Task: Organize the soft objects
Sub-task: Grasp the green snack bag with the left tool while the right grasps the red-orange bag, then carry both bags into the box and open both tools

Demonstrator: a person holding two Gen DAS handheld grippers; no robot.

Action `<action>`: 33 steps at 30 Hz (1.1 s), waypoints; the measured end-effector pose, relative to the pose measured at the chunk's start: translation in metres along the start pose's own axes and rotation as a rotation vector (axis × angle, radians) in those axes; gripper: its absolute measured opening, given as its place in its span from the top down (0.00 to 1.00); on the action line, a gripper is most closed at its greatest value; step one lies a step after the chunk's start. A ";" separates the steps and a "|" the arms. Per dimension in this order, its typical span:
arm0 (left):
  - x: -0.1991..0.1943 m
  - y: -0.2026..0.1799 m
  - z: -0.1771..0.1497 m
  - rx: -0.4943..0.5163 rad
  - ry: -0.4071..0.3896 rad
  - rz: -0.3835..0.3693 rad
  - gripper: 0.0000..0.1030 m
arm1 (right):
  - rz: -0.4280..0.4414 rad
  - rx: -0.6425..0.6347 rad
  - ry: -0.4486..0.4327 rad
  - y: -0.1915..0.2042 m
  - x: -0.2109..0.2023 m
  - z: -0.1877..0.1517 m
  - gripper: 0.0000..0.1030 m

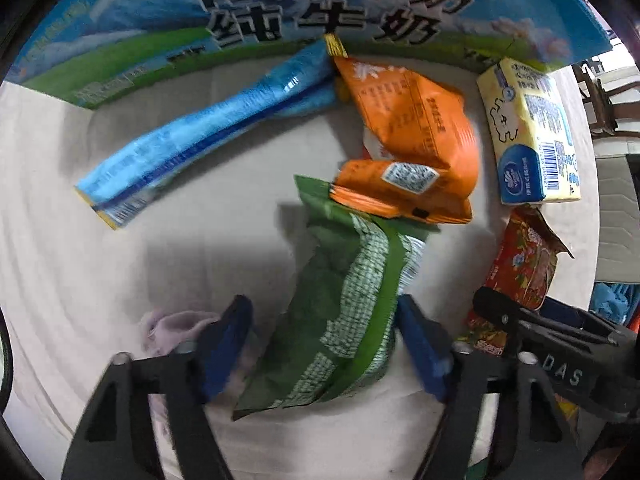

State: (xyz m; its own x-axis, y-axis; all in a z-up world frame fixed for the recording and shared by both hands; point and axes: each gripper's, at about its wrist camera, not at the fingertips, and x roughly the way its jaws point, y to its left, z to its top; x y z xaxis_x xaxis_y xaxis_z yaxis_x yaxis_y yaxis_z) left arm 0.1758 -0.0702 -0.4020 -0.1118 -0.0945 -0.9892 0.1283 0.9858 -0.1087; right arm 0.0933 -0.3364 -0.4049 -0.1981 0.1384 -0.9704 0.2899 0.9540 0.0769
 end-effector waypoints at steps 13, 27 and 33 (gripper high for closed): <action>0.047 -0.044 -0.043 -0.060 -0.014 0.068 0.48 | -0.110 -0.150 0.055 0.004 0.020 -0.024 0.48; -0.002 -0.051 -0.079 -0.250 -0.101 -0.099 0.64 | -0.016 -0.174 0.015 0.005 0.012 -0.058 0.53; -0.053 -0.070 -0.095 -0.247 -0.200 -0.109 0.64 | 0.056 -0.234 -0.062 0.007 -0.026 -0.076 0.53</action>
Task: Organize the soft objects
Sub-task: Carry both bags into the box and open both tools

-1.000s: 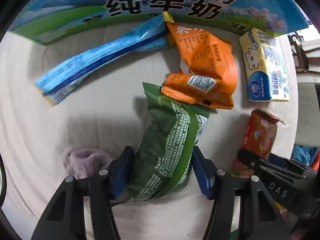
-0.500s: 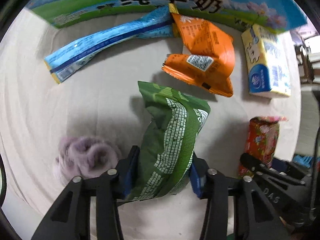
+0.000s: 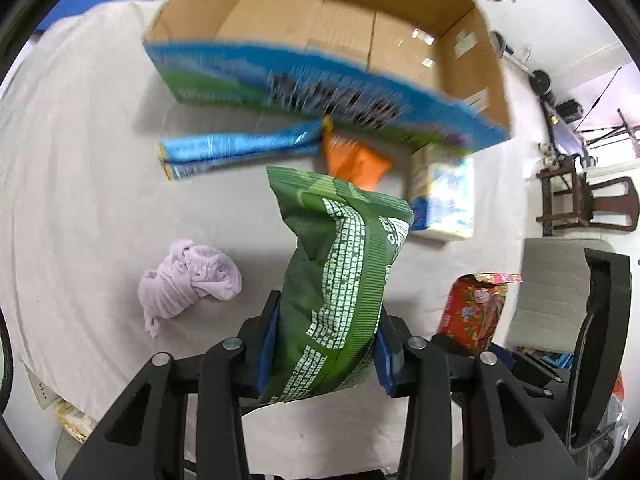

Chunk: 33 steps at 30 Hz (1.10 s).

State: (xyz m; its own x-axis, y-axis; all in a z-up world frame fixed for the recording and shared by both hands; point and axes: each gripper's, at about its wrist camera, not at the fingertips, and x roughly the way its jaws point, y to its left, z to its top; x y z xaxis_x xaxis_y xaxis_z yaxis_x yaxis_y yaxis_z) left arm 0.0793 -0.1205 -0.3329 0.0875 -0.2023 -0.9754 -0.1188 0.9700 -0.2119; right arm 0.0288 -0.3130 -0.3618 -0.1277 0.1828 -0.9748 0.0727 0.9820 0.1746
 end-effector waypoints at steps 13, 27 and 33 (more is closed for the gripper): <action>-0.109 0.005 0.144 0.025 -0.085 -0.152 0.64 | 0.072 -0.103 -0.176 0.029 -0.146 0.076 0.53; -0.026 0.016 0.312 0.003 0.057 -0.214 0.64 | 0.035 -0.052 -0.184 0.075 -0.162 0.233 0.53; 0.011 0.014 0.341 0.010 0.103 -0.203 0.64 | -0.017 -0.034 -0.153 0.074 -0.133 0.299 0.53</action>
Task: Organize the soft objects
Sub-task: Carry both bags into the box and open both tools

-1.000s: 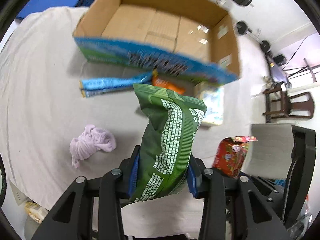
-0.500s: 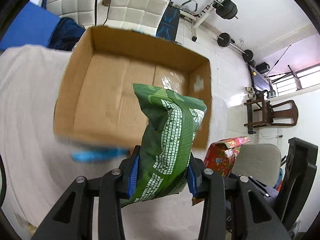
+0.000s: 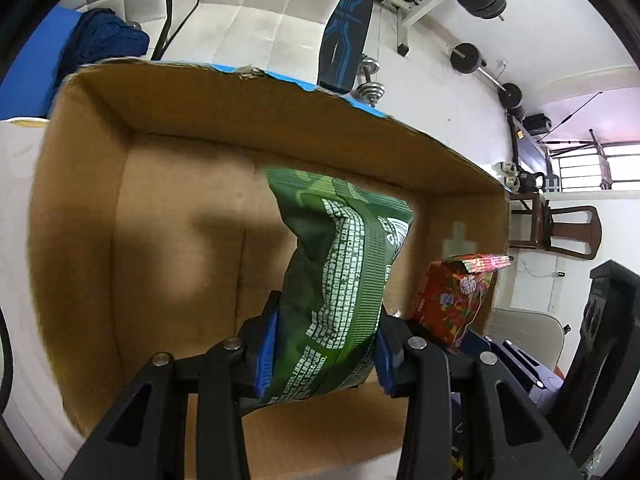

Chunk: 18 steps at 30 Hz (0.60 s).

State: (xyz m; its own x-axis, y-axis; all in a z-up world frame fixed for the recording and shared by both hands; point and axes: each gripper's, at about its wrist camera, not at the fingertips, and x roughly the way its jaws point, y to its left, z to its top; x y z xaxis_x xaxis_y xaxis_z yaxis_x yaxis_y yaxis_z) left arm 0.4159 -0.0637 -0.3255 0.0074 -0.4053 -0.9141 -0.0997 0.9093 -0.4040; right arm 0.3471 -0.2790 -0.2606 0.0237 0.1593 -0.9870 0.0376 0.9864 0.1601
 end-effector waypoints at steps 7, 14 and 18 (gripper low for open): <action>0.023 0.001 0.014 0.010 0.025 0.001 0.64 | -0.057 -0.007 0.024 0.003 0.030 0.023 0.53; 0.026 -0.007 0.019 0.024 0.013 0.060 0.61 | -0.073 -0.017 0.046 0.010 0.032 0.026 0.52; 0.022 -0.011 0.020 0.041 0.010 0.083 0.53 | -0.081 -0.007 0.036 0.012 0.025 0.022 0.39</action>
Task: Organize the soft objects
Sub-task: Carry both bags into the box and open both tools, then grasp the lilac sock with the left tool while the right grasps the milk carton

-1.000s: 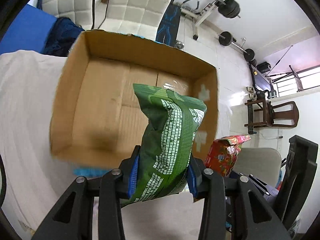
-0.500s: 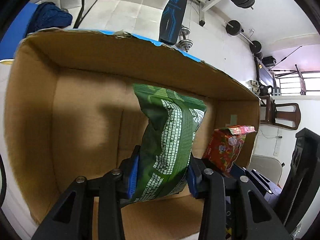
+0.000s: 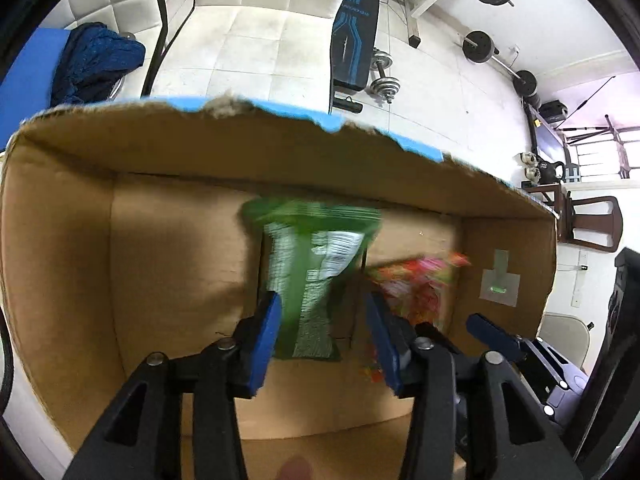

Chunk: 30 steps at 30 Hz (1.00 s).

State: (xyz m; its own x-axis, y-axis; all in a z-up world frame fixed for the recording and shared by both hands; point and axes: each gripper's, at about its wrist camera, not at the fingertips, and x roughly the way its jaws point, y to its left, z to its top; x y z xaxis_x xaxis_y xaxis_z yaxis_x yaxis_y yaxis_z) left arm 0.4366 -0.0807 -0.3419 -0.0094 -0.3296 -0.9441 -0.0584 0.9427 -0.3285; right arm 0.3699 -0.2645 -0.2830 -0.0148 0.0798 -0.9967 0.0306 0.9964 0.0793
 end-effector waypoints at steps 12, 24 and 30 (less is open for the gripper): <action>-0.029 0.007 -0.047 0.102 -0.092 0.100 0.12 | -0.013 -0.015 -0.090 0.008 -0.029 -0.046 0.00; -0.095 0.013 -0.126 0.129 -0.310 0.205 0.07 | -0.057 -0.032 -0.230 0.016 -0.082 -0.120 0.00; -0.128 0.013 -0.164 0.114 -0.394 0.235 0.07 | -0.059 -0.044 -0.311 0.019 -0.117 -0.159 0.00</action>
State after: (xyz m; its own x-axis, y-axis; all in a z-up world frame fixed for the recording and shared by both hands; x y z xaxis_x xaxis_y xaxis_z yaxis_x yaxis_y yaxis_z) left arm 0.2735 -0.0345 -0.2204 0.3712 -0.0822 -0.9249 0.0100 0.9964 -0.0845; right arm 0.2134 -0.2498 -0.1621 0.2916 0.0161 -0.9564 -0.0051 0.9999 0.0153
